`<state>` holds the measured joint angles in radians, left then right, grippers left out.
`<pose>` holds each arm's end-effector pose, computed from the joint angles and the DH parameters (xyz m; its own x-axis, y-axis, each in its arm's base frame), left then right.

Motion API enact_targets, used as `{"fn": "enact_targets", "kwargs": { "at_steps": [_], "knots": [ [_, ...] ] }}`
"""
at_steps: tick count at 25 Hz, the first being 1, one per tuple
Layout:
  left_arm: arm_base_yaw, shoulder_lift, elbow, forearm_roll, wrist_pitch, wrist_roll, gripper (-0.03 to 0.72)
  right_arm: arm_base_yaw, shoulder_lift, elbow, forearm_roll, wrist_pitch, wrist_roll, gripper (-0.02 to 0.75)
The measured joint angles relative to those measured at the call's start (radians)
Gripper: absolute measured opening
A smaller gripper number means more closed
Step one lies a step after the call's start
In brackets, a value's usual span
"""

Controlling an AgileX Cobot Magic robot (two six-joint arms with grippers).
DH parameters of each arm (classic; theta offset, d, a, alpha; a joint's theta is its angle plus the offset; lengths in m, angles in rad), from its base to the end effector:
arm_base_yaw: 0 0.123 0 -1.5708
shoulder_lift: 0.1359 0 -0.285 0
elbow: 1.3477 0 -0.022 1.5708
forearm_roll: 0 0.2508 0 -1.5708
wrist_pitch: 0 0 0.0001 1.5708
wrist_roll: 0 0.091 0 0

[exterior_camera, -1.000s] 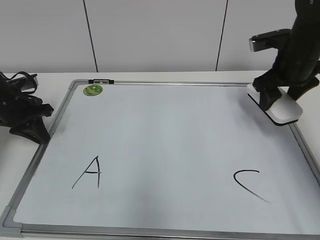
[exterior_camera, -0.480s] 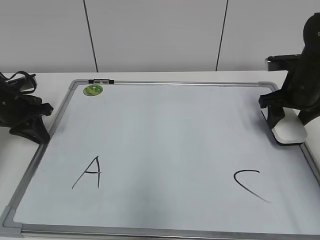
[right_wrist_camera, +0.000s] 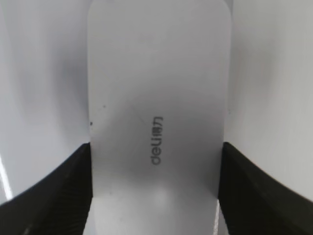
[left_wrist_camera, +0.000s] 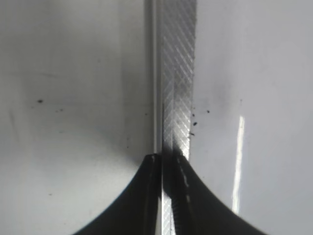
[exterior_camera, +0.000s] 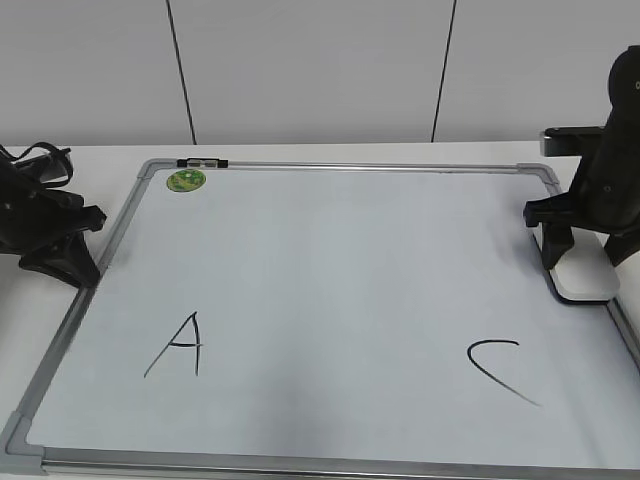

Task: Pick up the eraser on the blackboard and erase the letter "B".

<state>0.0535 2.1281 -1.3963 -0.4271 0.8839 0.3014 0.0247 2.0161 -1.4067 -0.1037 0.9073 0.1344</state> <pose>0.4043 -0.0076 0.1232 -0.9949 -0.0339 -0.0952 -0.0020 0.9484 -0.3172 0.3978 0.0024 0.1654 -0.9878 0.0457 -0.1487 0.0567 0.9959 -0.0704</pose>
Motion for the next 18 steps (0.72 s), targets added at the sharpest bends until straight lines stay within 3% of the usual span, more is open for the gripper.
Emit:
{"fn": "enact_targets", "kwargs": {
  "at_steps": [18],
  "knots": [
    [0.000,0.000,0.000,0.004,0.000,-0.002,0.045,0.000,0.000,-0.017,-0.017,0.075,-0.001,0.577]
  ]
}}
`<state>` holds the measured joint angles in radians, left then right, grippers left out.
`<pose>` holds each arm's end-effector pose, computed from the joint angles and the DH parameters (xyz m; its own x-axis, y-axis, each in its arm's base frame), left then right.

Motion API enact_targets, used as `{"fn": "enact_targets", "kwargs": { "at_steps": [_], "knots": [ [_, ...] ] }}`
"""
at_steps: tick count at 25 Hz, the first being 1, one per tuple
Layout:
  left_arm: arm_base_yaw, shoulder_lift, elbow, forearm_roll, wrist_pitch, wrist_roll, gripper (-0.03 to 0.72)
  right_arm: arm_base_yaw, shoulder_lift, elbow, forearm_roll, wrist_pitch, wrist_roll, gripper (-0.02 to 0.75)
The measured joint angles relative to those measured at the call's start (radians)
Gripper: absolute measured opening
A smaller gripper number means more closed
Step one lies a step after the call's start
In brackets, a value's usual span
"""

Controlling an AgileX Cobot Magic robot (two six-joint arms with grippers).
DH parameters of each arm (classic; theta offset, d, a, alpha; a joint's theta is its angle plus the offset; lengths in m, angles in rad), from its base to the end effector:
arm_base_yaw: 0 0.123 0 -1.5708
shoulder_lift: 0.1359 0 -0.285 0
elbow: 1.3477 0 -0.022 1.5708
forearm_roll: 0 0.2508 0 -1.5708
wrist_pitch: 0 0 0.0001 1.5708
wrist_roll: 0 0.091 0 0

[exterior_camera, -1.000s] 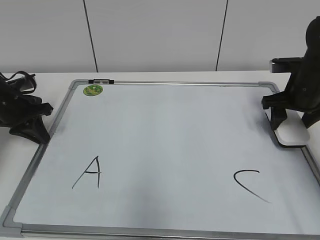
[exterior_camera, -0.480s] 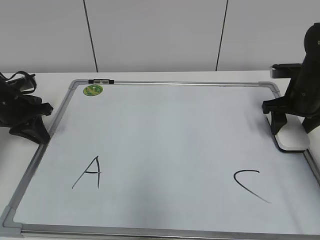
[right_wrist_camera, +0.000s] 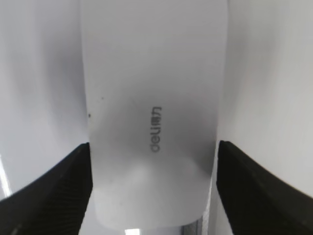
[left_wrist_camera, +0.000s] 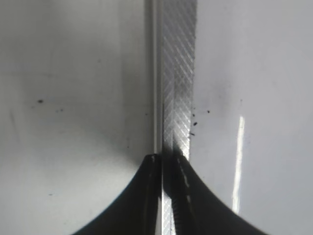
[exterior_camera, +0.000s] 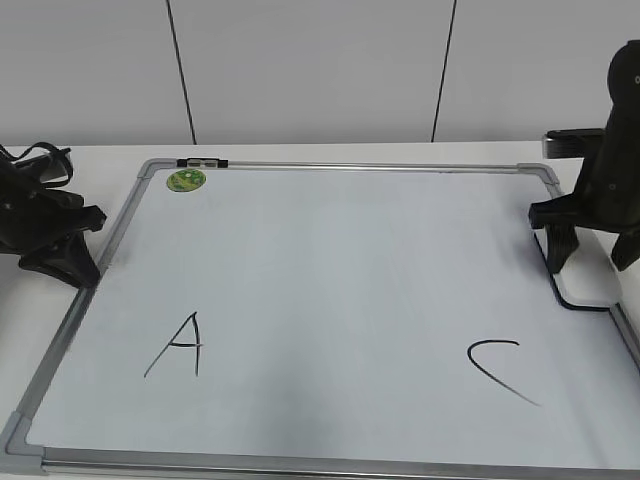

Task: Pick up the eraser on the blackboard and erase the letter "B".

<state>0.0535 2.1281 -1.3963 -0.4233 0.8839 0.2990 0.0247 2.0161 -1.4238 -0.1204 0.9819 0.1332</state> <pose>0.4043 -0.0073 0.1232 -0.9950 -0.0336 -0.0944 -0.0022 0.9493 -0.3145 0.3945 0.0006 0.1689 -0.9948 0.0412 -0.0934 0.0499 0.9944 -0.0935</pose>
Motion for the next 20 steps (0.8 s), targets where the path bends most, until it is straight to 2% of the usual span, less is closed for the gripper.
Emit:
{"fn": "enact_targets", "kwargs": {
  "at_steps": [5,9,14,20],
  "knots": [
    [0.000,0.000,0.000,0.004,0.000,0.000,0.087,0.000,0.000,-0.061,-0.017,0.067,-0.029,0.578],
    [0.003,0.000,0.000,0.009,-0.002,0.000,0.169,-0.002,-0.004,-0.095,-0.022,0.082,-0.064,0.578],
    [0.006,0.001,0.000,0.015,-0.004,-0.001,0.305,-0.002,-0.035,-0.136,0.036,0.101,-0.119,0.579],
    [0.006,-0.067,0.000,0.019,-0.008,-0.001,0.405,-0.002,-0.065,-0.174,0.060,0.145,-0.152,0.579]
  ]
}}
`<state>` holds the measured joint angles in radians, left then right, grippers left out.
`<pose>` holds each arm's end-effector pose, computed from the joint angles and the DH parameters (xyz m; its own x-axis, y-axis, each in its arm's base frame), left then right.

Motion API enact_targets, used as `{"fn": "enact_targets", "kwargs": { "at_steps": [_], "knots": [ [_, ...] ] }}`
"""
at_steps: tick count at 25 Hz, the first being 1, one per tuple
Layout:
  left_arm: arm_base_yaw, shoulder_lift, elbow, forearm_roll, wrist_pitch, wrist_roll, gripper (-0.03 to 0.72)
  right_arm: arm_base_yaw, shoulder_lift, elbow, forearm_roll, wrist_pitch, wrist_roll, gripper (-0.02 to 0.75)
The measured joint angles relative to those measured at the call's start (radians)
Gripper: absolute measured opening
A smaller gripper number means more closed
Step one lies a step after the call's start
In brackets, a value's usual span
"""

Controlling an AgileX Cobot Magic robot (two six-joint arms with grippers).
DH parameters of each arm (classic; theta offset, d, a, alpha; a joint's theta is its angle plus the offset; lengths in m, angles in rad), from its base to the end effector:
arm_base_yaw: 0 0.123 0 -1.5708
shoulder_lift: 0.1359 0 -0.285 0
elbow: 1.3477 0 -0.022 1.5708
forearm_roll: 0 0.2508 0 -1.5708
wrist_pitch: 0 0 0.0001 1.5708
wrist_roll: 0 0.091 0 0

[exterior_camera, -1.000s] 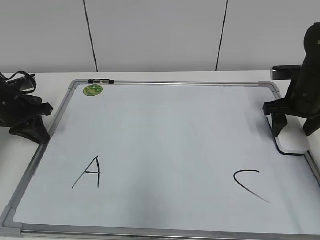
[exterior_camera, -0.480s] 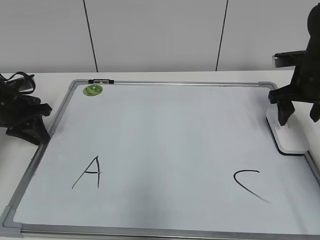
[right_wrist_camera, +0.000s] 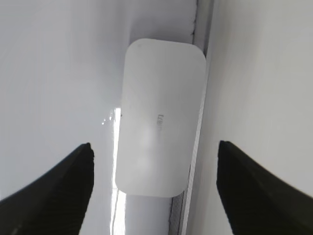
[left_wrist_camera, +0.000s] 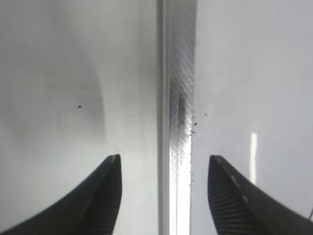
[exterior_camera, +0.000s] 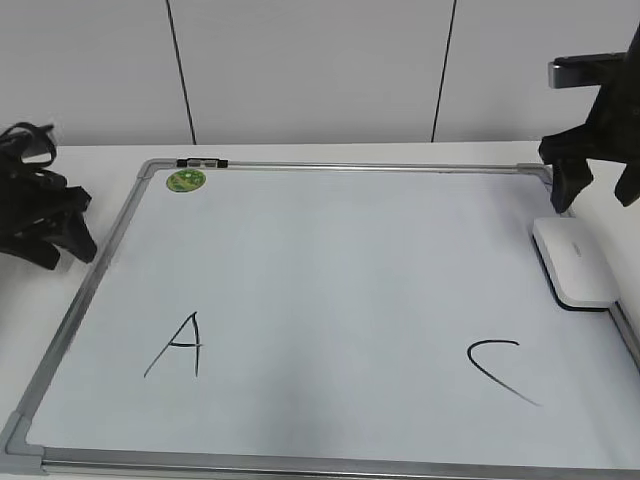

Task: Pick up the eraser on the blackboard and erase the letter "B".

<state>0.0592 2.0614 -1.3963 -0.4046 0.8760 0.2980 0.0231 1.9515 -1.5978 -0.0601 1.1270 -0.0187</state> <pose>0.4037 -0.0037 0.1496 -0.9855 -0.0294 -0.1669 0.0212 0.9557 -0.2937 0.4045 0.0044 0.2365 -0.9824 -0.0672 -0.1745 -0.0572 0.9965 -0.0612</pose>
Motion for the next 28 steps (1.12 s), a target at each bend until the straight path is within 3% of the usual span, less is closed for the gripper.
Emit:
{"fn": "enact_targets", "kwargs": {
  "at_steps": [12,23,28],
  "knots": [
    [0.000,-0.230,-0.073,0.009,0.197,-0.009,0.429,-0.001,-0.150,-0.015,0.109,0.094,-0.106,0.567],
    [0.000,-0.493,-0.073,0.151,0.349,-0.124,0.430,-0.001,-0.440,0.025,0.121,0.111,-0.108,0.555],
    [0.000,-0.681,0.020,0.165,0.352,-0.156,0.430,-0.002,-0.602,0.095,0.145,0.123,-0.108,0.555]
  ]
}}
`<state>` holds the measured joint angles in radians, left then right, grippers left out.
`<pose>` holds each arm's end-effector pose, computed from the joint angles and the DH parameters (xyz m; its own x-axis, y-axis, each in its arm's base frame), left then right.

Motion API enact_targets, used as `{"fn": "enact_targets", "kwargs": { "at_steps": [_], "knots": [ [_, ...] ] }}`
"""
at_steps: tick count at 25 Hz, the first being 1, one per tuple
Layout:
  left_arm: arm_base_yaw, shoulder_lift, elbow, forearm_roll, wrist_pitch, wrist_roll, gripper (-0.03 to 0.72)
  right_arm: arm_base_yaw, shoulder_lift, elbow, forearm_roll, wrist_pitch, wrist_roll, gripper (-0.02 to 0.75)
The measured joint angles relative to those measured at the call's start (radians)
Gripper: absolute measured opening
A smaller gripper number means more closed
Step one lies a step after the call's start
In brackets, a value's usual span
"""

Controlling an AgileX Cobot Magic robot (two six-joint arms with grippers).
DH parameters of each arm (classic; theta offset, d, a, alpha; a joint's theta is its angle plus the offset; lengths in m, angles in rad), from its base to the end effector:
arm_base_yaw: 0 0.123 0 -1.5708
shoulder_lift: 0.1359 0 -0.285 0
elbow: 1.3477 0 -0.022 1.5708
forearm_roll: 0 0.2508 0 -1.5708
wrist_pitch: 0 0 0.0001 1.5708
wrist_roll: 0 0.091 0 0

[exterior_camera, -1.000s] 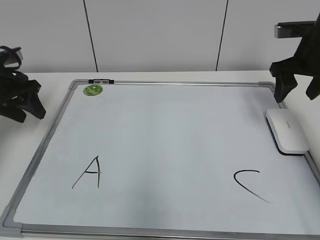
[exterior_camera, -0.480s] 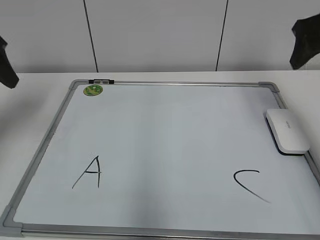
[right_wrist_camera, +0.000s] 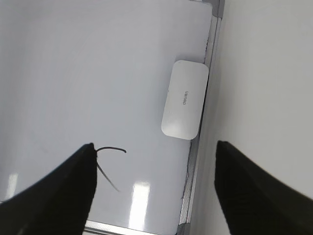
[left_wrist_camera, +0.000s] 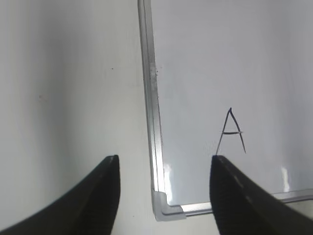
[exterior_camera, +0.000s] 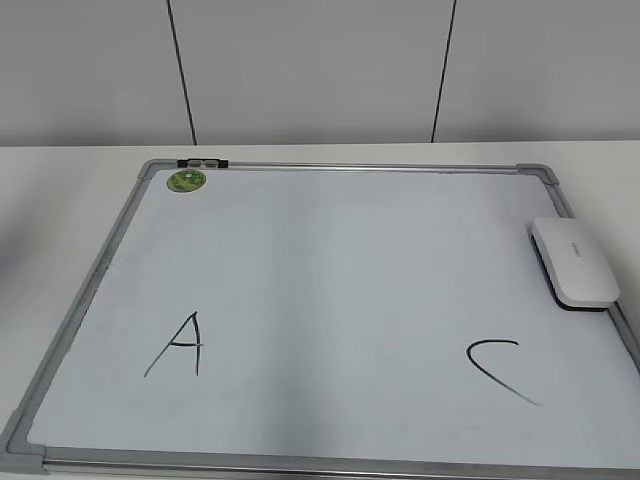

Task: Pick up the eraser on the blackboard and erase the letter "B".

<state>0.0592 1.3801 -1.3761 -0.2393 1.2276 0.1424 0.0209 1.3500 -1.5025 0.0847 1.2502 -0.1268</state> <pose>0.2706 -0.0043 0.3699 -0.9012 0.0056 -0.4335 0.0910 0.9801 -0.1765 0.2622 0.0128 0.4110 -0.8358 -0.1171 -0.5365 -0.1478 0.9889 0.0144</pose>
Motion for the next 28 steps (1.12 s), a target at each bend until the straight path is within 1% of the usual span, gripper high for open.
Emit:
{"fn": "enact_targets", "kwargs": {
  "at_steps": [7,12,15,18,23,28],
  "knots": [
    [0.000,-0.309,0.247,0.003,0.014,-0.032,0.430,0.000,-0.179,0.122,0.007,0.000,0.000,0.555],
    [0.000,-0.538,0.421,-0.008,0.022,-0.079,0.428,0.000,-0.356,0.279,0.018,0.002,0.009,0.555],
    [-0.013,-0.672,0.497,-0.008,0.025,-0.085,0.427,0.006,-0.459,0.365,0.018,0.004,0.015,0.555],
    [-0.028,-0.798,0.546,-0.003,0.029,-0.097,0.427,0.012,-0.582,0.462,0.018,0.004,0.027,0.555],
    [-0.031,-0.958,0.598,0.025,0.037,-0.106,0.427,0.028,-0.788,0.618,0.016,0.008,0.047,0.554],
    [-0.032,-1.055,0.658,0.070,0.041,-0.108,0.427,0.030,-0.941,0.750,-0.042,0.011,0.079,0.554]
  ]
}}
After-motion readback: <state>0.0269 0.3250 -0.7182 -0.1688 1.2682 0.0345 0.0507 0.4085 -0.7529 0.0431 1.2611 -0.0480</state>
